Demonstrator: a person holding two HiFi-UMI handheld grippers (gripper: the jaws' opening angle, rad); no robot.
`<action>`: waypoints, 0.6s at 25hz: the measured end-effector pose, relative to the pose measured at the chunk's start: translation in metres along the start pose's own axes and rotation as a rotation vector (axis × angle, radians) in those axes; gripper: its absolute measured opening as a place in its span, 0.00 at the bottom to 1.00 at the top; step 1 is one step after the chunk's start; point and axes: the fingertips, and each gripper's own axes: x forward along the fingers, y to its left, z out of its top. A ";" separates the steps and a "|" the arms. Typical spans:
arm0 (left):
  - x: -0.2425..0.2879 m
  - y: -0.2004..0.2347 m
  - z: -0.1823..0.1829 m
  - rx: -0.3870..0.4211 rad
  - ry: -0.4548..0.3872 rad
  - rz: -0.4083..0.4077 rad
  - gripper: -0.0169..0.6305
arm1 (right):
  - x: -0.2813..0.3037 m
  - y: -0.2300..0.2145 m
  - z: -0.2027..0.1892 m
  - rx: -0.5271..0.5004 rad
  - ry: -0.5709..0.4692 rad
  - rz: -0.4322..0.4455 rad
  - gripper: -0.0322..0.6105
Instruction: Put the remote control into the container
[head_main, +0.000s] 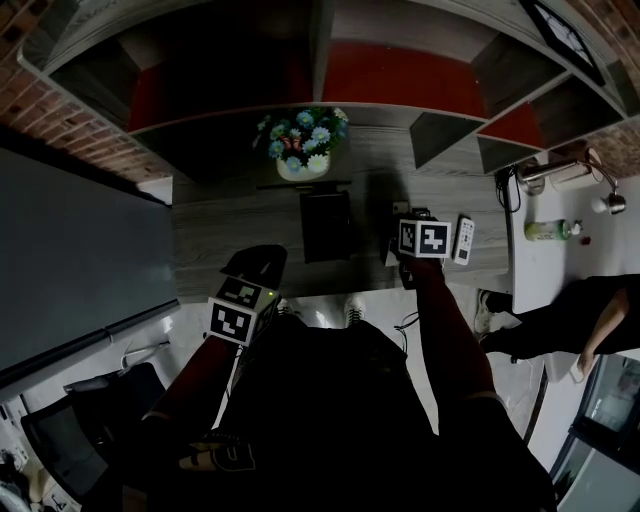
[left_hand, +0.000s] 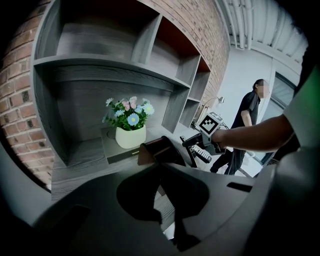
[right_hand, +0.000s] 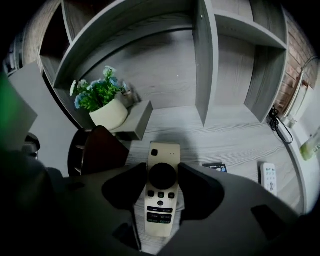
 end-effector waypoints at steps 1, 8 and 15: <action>0.000 -0.001 0.001 0.003 -0.004 -0.004 0.04 | -0.008 0.004 0.005 -0.003 -0.023 0.007 0.37; -0.006 -0.001 0.003 0.011 -0.031 -0.009 0.04 | -0.060 0.033 0.036 -0.018 -0.203 0.038 0.35; -0.018 0.008 0.008 0.009 -0.070 0.012 0.04 | -0.121 0.088 0.086 -0.043 -0.413 0.110 0.35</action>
